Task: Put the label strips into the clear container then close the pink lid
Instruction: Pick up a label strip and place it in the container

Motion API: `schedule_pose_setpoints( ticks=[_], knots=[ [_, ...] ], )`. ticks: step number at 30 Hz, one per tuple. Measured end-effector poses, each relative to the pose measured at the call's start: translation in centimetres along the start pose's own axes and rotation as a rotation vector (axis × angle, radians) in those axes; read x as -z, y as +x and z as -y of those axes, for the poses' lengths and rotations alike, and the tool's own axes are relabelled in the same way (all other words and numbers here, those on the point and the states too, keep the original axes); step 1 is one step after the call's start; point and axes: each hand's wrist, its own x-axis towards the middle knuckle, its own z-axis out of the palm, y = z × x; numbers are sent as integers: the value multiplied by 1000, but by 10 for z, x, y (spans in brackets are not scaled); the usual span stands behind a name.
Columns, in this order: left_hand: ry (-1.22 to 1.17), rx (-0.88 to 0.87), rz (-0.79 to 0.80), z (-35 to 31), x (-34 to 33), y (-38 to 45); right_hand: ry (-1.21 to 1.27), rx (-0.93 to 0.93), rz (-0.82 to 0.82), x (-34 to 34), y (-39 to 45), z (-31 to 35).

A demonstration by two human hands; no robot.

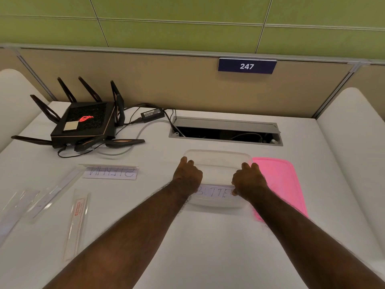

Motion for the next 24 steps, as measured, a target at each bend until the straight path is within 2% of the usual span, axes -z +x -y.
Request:
schedule_pose_setpoints(
  ticks=[9, 12, 15, 20, 24],
  knots=[
    [-49, -41, -51, 1, 2, -8, 8, -29, 62, 2, -2, 5],
    [-86, -55, -136, 4, 4, -13, 73, -42, 75, 11, -2, 4],
    [-219, -33, -285, 9, 7, -22, 192, -79, -6, 27, -2, 5],
    [-522, 158, -617, 25, 8, -63, 262, -69, -192, 59, 1, 20],
    [-645, 407, -666, 47, -17, -117, 381, 21, -352, 80, 4, 61]
  ],
)
